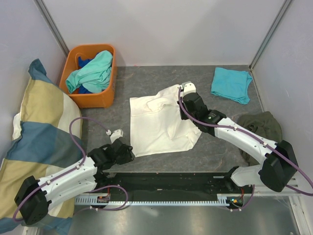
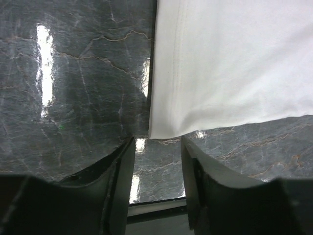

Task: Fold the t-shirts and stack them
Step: Flatten the tshirt out

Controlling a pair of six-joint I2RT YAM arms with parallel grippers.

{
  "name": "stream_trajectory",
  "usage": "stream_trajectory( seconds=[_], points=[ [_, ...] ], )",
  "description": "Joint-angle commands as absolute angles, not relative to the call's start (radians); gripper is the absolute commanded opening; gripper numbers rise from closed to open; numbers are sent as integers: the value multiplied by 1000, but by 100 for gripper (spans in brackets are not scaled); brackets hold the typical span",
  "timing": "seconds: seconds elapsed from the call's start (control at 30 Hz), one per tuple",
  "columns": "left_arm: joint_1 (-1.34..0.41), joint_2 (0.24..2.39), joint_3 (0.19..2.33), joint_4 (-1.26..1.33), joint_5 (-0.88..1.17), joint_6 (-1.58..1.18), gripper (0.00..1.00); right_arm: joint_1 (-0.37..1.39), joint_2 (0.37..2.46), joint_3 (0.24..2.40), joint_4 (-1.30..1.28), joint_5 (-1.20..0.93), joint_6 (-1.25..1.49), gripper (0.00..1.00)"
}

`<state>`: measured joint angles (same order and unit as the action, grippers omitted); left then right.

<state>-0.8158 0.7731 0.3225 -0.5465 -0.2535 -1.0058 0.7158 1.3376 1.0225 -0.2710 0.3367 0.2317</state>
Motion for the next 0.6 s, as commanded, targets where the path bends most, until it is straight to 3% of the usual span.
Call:
stream_trajectory(
  seconds=[0.0,0.07,0.57],
  points=[
    [-819,796,344,-552,-307,-1034,43,709,1307,1022,-259,336,230,6],
    [-819,807,347,-548,-305,-1032,39,709,1307,1020,-259,334,229,6],
    [-819,913,367,-462,-299,-997,36,692,1281,1003,-261,331,224,6]
  ],
)
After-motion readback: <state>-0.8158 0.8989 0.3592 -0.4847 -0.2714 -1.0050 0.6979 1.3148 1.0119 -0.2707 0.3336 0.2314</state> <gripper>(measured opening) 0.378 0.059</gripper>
